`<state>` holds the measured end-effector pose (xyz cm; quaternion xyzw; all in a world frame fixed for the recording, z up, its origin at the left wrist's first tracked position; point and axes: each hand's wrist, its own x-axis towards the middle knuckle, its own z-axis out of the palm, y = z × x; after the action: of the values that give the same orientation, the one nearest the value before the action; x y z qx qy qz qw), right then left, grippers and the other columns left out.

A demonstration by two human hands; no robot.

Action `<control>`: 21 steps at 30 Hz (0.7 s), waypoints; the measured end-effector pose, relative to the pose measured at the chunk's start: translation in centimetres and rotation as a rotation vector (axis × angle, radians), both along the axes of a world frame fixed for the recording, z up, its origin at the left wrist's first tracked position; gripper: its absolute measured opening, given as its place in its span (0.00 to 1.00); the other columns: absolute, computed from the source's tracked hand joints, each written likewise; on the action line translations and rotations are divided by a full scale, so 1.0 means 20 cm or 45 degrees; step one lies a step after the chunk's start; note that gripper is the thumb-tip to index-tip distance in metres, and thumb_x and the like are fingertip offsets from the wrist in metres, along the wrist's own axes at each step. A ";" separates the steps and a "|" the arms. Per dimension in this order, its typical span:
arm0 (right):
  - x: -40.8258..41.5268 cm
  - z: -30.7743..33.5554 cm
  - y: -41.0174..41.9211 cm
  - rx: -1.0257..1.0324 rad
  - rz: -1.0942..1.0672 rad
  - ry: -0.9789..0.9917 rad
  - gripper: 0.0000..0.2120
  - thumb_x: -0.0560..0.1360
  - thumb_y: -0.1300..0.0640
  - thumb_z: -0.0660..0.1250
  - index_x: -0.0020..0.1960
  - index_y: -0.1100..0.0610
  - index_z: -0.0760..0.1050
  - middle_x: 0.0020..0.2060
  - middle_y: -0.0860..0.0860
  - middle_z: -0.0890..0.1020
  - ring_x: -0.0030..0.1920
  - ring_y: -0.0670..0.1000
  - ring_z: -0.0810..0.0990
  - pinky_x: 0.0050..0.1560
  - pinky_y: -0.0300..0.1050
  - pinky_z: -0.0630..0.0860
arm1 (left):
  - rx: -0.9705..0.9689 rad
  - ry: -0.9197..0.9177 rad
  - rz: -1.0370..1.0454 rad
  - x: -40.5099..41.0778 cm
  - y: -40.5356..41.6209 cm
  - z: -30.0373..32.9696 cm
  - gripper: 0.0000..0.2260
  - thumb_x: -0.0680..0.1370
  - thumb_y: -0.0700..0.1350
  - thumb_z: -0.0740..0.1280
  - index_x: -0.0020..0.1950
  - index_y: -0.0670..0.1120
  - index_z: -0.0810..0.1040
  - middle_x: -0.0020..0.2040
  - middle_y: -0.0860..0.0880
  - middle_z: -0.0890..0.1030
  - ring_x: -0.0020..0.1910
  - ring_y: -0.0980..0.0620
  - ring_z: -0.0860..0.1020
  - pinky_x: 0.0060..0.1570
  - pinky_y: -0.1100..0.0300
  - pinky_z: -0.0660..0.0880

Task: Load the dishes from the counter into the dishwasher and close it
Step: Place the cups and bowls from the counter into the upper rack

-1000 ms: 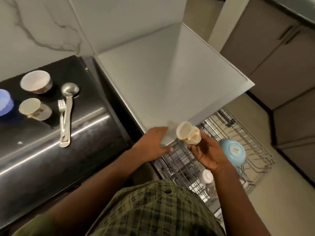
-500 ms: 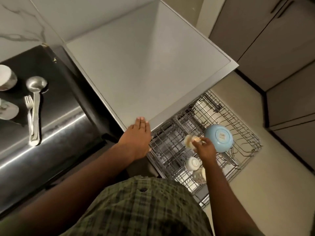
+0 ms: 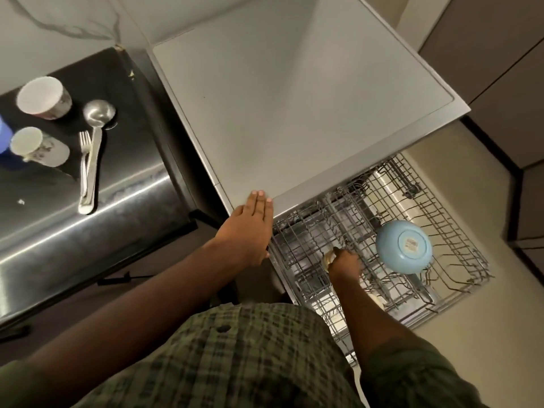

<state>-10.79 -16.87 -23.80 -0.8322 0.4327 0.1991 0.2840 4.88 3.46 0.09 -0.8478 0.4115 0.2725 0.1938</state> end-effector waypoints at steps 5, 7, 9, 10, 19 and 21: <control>0.00 -0.01 -0.01 0.059 -0.010 0.004 0.28 0.81 0.74 0.57 0.76 0.53 0.72 0.67 0.65 0.78 0.56 0.60 0.84 0.57 0.56 0.83 | -0.019 0.031 -0.001 0.01 0.00 0.01 0.49 0.82 0.61 0.64 0.80 0.35 0.31 0.81 0.33 0.34 0.82 0.36 0.37 0.82 0.43 0.46; 0.01 0.00 -0.02 0.040 0.034 0.039 0.31 0.79 0.74 0.59 0.77 0.51 0.70 0.68 0.64 0.77 0.60 0.61 0.83 0.58 0.56 0.83 | -0.030 0.046 -0.002 0.02 0.01 0.01 0.50 0.82 0.61 0.64 0.80 0.36 0.30 0.81 0.34 0.33 0.82 0.37 0.37 0.82 0.43 0.45; 0.01 0.00 -0.02 0.029 0.040 0.056 0.34 0.77 0.74 0.60 0.78 0.49 0.69 0.70 0.63 0.77 0.60 0.61 0.83 0.56 0.57 0.84 | -0.037 0.066 0.004 0.03 0.01 0.00 0.50 0.82 0.61 0.64 0.80 0.36 0.30 0.81 0.34 0.33 0.82 0.37 0.37 0.82 0.44 0.45; 0.01 0.01 -0.01 0.020 0.036 0.071 0.35 0.77 0.74 0.60 0.79 0.47 0.67 0.71 0.61 0.76 0.60 0.60 0.83 0.55 0.57 0.84 | -0.045 0.076 0.007 0.03 0.01 0.00 0.50 0.82 0.61 0.64 0.80 0.36 0.30 0.81 0.34 0.33 0.82 0.37 0.36 0.82 0.43 0.45; -0.09 0.20 0.07 0.002 -0.073 -0.017 0.32 0.78 0.57 0.70 0.80 0.50 0.64 0.63 0.58 0.83 0.54 0.57 0.84 0.53 0.56 0.84 | -0.228 0.230 0.021 0.07 0.08 -0.03 0.51 0.81 0.60 0.66 0.81 0.40 0.31 0.82 0.38 0.32 0.82 0.41 0.34 0.82 0.45 0.45; -0.07 0.33 0.11 0.011 -0.154 -0.227 0.24 0.82 0.56 0.66 0.78 0.54 0.69 0.62 0.59 0.83 0.53 0.54 0.83 0.52 0.49 0.82 | -0.306 0.280 0.026 0.08 0.10 -0.03 0.50 0.81 0.60 0.67 0.82 0.41 0.32 0.82 0.40 0.32 0.82 0.42 0.34 0.83 0.46 0.45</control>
<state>-12.23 -14.77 -17.18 -0.8177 0.4544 0.1085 0.3364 6.49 5.55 -0.44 -0.8341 0.4512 0.3144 0.0418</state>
